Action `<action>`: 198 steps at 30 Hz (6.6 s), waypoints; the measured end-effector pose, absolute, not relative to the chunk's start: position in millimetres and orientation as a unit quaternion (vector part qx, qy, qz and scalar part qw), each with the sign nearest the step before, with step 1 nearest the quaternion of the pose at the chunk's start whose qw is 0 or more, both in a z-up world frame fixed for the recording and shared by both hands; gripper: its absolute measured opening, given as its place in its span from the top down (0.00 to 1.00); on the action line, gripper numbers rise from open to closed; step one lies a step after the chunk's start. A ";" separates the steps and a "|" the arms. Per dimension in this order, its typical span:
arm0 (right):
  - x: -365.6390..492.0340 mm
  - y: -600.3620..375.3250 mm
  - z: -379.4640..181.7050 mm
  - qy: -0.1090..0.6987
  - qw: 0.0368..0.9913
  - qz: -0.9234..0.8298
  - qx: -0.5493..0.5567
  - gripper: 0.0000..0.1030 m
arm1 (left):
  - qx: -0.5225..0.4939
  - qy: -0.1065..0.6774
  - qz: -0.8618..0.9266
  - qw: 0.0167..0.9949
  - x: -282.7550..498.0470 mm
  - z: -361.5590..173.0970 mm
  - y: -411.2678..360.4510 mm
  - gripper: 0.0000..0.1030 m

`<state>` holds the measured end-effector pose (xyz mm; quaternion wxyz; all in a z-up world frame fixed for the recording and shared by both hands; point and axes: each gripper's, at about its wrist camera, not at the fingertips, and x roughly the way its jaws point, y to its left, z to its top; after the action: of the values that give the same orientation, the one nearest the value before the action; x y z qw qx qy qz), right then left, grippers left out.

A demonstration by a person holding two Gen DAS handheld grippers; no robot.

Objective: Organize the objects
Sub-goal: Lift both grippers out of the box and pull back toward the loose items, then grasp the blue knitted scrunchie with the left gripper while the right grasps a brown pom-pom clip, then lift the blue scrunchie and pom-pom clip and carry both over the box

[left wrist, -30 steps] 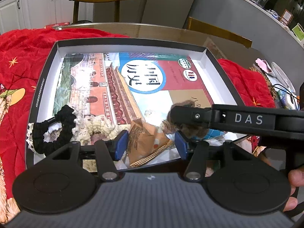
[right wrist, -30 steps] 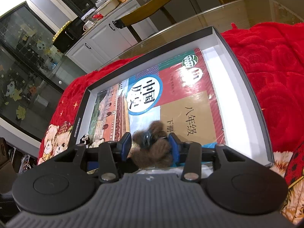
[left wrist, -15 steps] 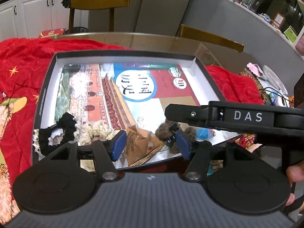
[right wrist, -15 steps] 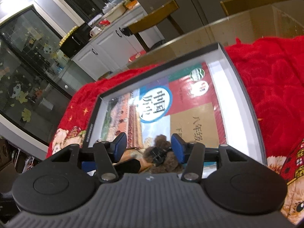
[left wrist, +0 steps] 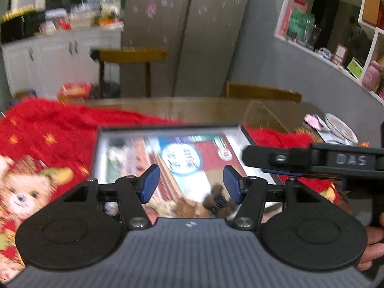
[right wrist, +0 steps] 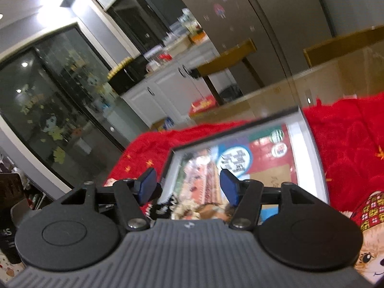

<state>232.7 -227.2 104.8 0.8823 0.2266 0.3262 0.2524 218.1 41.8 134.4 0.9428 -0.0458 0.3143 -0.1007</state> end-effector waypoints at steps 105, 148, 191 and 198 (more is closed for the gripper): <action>140.7 -262.9 -25.2 0.286 0.940 0.073 0.170 0.36 | -0.038 0.263 0.139 0.954 89.7 -2.9 69.6 0.69; 125.5 -260.5 -13.5 0.229 0.955 0.086 0.168 0.70 | -0.023 0.256 0.154 0.954 88.6 -2.5 65.4 0.69; 177.0 -202.4 106.3 0.217 0.930 0.212 0.210 0.68 | -0.021 0.178 0.066 0.982 103.5 134.2 80.3 0.68; 201.7 -175.8 119.0 0.221 0.923 0.227 0.218 0.68 | -0.029 0.163 0.052 0.985 135.7 169.3 83.3 0.68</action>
<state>201.7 -175.8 119.0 0.9230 0.2185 0.2208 0.2272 135.7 83.3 169.3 0.9848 -0.0287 0.1632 0.0522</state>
